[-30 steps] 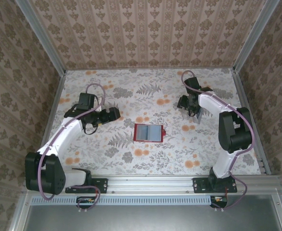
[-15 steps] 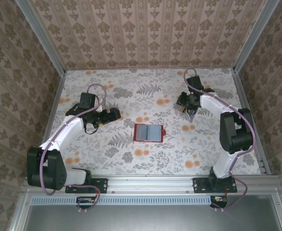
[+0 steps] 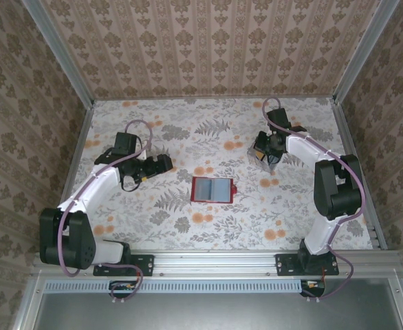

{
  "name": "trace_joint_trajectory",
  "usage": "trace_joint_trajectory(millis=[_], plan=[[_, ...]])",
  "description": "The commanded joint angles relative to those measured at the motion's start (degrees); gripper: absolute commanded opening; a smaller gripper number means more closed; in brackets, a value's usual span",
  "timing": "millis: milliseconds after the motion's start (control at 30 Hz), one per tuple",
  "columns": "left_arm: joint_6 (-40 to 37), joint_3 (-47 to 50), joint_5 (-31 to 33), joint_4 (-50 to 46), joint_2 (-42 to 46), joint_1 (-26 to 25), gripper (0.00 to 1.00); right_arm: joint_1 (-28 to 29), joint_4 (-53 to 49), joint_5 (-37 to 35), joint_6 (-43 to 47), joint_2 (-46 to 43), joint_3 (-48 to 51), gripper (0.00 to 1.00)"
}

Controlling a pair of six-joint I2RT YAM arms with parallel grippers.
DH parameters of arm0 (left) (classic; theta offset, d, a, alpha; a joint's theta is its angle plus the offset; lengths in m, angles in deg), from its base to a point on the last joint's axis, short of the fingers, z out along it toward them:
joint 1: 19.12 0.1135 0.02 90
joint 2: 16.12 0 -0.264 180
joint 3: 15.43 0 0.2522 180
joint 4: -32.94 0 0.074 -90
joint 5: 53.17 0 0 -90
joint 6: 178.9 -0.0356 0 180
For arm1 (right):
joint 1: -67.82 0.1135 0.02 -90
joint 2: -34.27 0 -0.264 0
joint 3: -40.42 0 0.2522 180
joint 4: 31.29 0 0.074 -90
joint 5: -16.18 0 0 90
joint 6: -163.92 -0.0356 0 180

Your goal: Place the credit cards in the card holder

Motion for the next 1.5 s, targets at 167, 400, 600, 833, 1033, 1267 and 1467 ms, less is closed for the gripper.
trace_joint_trajectory(millis=[167,400,600,833,1033,1267,1467], plan=[[0.2,-1.3,-1.2,0.6,-0.3,0.5,0.96,0.0,-5.7,-2.7,2.1,-0.5,-3.4,0.02],[0.8,-1.3,-2.0,1.3,-1.1,0.5,0.96,2.2,-11.8,-10.1,2.8,0.7,-6.9,0.34],[1.3,-1.4,-3.0,2.0,-2.0,0.4,0.95,3.5,-14.6,-14.8,3.1,4.0,-9.8,0.5],[1.9,-1.3,-4.3,2.9,-2.7,0.5,0.95,4.4,-17.1,-17.9,4.2,7.9,-12.4,0.52],[2.4,-1.6,-5.5,3.5,-3.7,0.4,0.94,5.0,-20.9,-24.6,5.5,8.5,-14.0,0.49],[3.4,-1.2,-6.6,4.9,-4.7,0.4,0.93,4.7,-21.9,-26.0,6.8,6.7,-13.3,0.39],[3.8,-1.6,-7.3,5.4,-5.6,0.3,0.92,4.0,-21.2,-26.1,6.8,5.0,-12.0,0.29]])
